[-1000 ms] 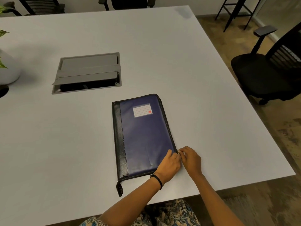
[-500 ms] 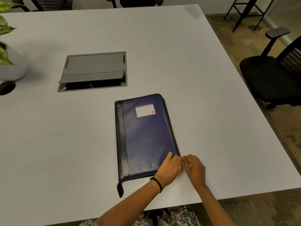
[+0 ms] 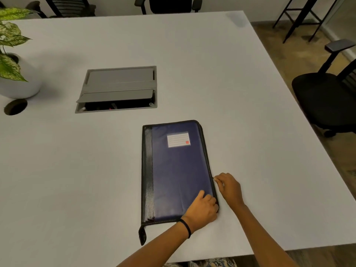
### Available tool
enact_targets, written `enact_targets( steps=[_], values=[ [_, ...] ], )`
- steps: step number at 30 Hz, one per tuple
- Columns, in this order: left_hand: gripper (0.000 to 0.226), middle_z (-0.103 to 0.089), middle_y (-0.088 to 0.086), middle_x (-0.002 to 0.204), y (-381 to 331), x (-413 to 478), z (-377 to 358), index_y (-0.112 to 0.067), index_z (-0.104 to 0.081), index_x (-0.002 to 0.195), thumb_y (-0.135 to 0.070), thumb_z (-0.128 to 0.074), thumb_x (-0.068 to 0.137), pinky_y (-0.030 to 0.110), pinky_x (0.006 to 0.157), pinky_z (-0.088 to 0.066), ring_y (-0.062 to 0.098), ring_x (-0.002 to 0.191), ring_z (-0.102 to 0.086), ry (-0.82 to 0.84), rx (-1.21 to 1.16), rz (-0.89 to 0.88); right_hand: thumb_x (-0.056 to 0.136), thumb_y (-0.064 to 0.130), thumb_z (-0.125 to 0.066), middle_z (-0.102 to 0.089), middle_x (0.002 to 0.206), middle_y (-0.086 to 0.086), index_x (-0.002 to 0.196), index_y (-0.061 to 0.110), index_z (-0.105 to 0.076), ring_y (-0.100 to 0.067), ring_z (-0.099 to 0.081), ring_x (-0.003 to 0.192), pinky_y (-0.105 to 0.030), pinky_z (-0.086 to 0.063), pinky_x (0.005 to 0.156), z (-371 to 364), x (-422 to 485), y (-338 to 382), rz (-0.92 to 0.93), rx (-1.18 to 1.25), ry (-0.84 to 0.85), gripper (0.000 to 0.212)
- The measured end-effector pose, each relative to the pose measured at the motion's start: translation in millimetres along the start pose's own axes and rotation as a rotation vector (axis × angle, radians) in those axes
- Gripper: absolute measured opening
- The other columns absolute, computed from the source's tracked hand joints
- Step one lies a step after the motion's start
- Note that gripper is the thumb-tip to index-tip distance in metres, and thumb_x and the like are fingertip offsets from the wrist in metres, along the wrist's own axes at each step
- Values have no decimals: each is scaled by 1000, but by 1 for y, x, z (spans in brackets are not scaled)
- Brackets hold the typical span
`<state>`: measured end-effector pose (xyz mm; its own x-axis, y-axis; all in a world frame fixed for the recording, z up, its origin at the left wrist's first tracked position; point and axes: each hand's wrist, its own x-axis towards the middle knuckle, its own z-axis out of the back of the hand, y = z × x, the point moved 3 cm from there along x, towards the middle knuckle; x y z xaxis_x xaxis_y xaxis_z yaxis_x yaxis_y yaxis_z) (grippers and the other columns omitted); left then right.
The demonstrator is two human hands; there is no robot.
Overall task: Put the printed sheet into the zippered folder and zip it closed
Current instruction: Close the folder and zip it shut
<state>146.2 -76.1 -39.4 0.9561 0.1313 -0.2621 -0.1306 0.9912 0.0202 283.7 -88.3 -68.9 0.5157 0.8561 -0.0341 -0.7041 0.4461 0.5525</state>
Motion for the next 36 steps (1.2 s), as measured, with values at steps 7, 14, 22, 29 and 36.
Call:
enact_targets(
  steps=[7,14,22,29,36],
  values=[
    [28,-65,-15,67,0,9,13,-34,-70,71,-56,-53,79,22,79,-52,4,66,-59,119,7,73,88,6,-58,-71,87,-15,91,2,-69,-26,-64,79,-23,-45,65,-7,-10,2,-89,12,0,12],
    [15,-50,2,71,-22,30,4,-17,-62,99,-21,-48,96,33,81,-43,16,83,-57,338,79,-27,88,3,-57,-70,85,-12,90,3,-69,-25,-65,77,-23,-47,65,-7,-7,4,-57,-6,46,11],
    [9,-52,2,69,-16,30,2,-17,-62,97,-18,-54,92,34,91,-44,17,79,-57,386,22,-31,90,18,-56,-69,95,-8,101,11,-66,-20,-63,86,-20,-45,69,-6,-12,-7,25,-196,319,16],
    [10,-56,2,76,-16,25,8,-18,-62,96,-18,-51,94,32,93,-45,16,83,-61,351,27,-75,45,8,-91,-65,50,-2,58,11,-67,-14,-59,41,-14,-46,39,0,-12,8,212,-281,137,27],
    [13,-68,-1,90,-17,16,-1,-18,-64,96,-21,-52,94,35,95,-46,16,84,-63,391,16,-157,60,-7,-79,-59,46,-6,54,7,-61,-18,-52,41,-23,-44,35,-2,54,22,179,-290,54,24]
  ],
)
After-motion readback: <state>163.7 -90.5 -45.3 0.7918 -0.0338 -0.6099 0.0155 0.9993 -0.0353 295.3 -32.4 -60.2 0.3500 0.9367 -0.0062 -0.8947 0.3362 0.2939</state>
